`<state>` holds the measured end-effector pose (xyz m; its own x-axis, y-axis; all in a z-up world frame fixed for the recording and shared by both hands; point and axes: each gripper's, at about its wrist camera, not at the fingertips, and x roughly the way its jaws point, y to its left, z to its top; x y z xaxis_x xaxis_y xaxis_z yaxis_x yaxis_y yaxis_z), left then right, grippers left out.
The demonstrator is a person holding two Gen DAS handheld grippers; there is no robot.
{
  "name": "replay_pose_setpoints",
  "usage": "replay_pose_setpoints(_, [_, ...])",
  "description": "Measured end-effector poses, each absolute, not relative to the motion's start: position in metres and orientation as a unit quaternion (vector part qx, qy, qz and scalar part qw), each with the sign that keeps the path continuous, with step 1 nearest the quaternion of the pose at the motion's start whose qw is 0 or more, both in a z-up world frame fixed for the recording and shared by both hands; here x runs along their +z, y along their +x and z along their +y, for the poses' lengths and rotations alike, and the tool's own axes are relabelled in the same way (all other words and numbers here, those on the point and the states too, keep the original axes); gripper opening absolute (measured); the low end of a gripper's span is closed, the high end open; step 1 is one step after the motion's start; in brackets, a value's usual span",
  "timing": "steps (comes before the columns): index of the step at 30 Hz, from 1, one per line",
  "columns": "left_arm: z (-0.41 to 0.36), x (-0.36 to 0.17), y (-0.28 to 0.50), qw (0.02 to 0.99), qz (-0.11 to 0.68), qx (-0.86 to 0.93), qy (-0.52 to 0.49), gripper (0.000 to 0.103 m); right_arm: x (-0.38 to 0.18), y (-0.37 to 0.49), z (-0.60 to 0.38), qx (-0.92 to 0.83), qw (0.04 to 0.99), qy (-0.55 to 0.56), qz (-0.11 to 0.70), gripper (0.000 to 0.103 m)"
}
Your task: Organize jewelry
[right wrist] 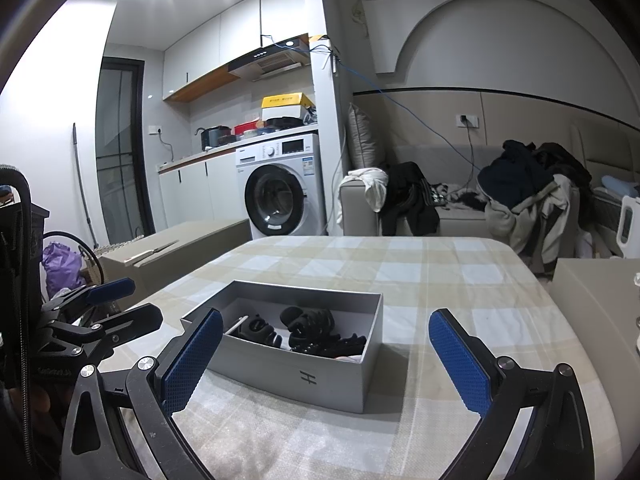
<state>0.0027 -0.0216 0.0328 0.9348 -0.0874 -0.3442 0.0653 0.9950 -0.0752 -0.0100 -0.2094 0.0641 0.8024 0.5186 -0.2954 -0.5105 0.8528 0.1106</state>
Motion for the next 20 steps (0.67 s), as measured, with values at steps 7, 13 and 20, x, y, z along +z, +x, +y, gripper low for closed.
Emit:
replay_pose_setpoints(7, [-0.0215,0.0328,0.0027,0.983,0.176,-0.038,-0.031,0.102,0.0644,-0.0107,-0.2075,0.272,0.949,0.010,0.158,0.103])
replay_pose_setpoints(13, [-0.0215,0.0327,0.0026,0.983,0.176,-0.038,-0.032,0.102,0.0643,-0.0109,-0.2074,0.272,0.949,0.011,0.158,0.103])
replay_pose_setpoints(20, [-0.0221,0.0321,0.0031,0.983,0.174,-0.039,-0.030,0.102,0.0643,-0.0108,-0.2070,0.273,0.949,0.011,0.158,0.103])
